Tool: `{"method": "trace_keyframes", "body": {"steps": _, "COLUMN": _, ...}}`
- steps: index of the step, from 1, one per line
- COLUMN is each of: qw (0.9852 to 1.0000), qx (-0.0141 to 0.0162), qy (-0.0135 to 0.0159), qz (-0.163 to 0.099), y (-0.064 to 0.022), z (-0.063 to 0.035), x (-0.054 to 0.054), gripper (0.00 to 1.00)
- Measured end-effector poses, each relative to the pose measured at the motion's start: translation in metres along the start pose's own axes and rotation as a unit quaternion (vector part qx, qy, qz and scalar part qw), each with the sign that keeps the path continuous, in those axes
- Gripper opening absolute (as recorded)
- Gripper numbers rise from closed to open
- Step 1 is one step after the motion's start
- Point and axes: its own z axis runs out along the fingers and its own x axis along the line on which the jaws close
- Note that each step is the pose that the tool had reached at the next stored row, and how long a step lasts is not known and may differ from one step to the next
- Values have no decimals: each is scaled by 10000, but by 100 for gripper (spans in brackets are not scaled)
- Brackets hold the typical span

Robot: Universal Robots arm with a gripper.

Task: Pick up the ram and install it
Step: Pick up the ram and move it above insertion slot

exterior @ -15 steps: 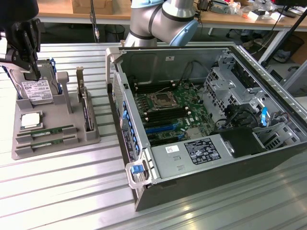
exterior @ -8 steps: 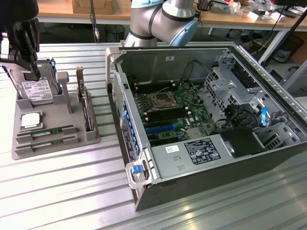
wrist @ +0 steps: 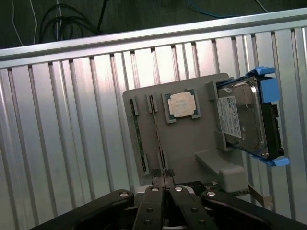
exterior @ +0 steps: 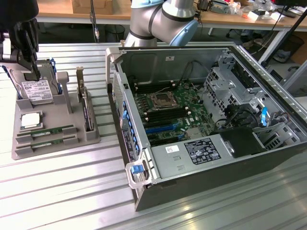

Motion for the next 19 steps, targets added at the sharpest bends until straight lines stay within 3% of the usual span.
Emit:
{"method": "trace_keyframes", "body": {"steps": 7, "qw": 9995, "qx": -6, "qy": 9, "qz": -320, "y": 0, "z": 1, "x": 0, "gripper": 10}}
{"method": "trace_keyframes", "body": {"steps": 15, "qw": 9994, "qx": -7, "qy": 10, "qz": -339, "y": 0, "z": 1, "x": 0, "gripper": 11}}
{"method": "trace_keyframes", "body": {"steps": 17, "qw": 9994, "qx": -7, "qy": 10, "qz": -339, "y": 0, "z": 1, "x": 0, "gripper": 23}}
{"method": "trace_keyframes", "body": {"steps": 18, "qw": 9994, "qx": -7, "qy": 10, "qz": -339, "y": 0, "z": 1, "x": 0, "gripper": 36}}
{"method": "trace_keyframes", "body": {"steps": 19, "qw": 9994, "qx": -7, "qy": 10, "qz": -340, "y": 0, "z": 1, "x": 0, "gripper": 36}}
